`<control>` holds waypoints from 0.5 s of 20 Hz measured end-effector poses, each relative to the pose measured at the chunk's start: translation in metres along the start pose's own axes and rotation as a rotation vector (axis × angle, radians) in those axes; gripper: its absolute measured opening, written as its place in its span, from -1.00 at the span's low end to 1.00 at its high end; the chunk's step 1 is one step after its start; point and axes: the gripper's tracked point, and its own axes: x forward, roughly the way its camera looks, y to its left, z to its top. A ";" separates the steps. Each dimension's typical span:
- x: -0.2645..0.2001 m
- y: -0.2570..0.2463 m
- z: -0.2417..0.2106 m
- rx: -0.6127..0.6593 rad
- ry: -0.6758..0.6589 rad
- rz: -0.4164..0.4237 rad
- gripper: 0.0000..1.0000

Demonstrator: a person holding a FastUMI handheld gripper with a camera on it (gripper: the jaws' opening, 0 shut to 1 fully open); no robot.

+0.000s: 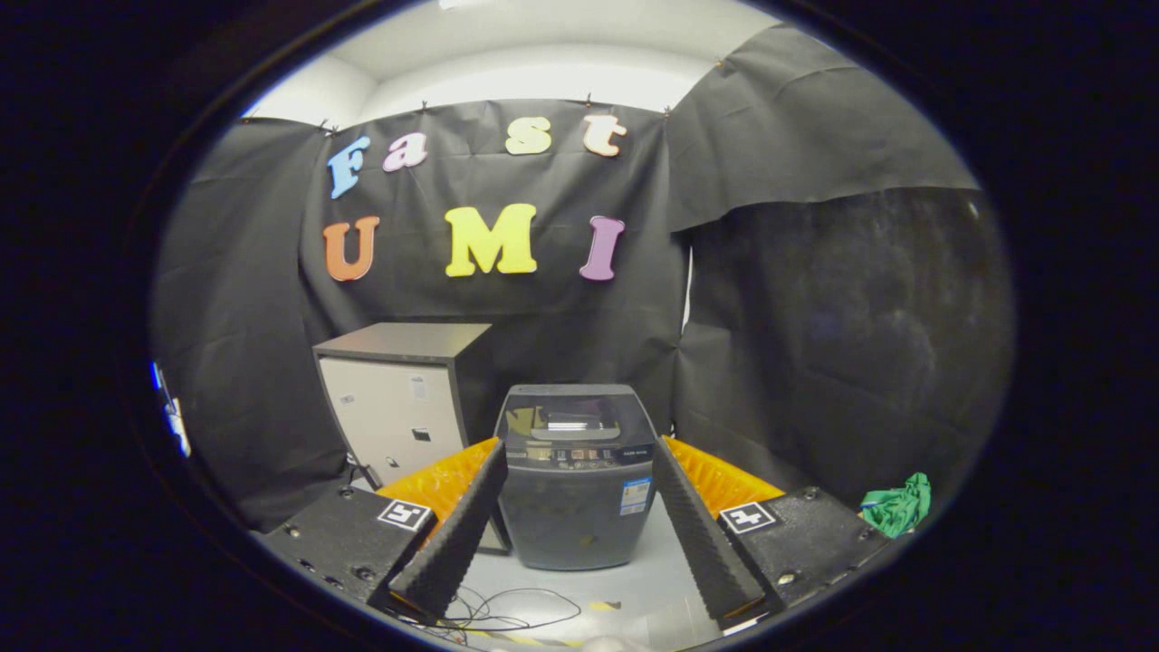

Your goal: Put the clothes into the washing machine and then close the washing machine lid.

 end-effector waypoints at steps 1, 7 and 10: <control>-0.001 0.000 0.000 -0.004 0.000 0.001 1.00; -0.008 0.004 -0.004 -0.001 0.004 0.004 1.00; -0.007 0.003 -0.004 -0.002 0.000 0.004 1.00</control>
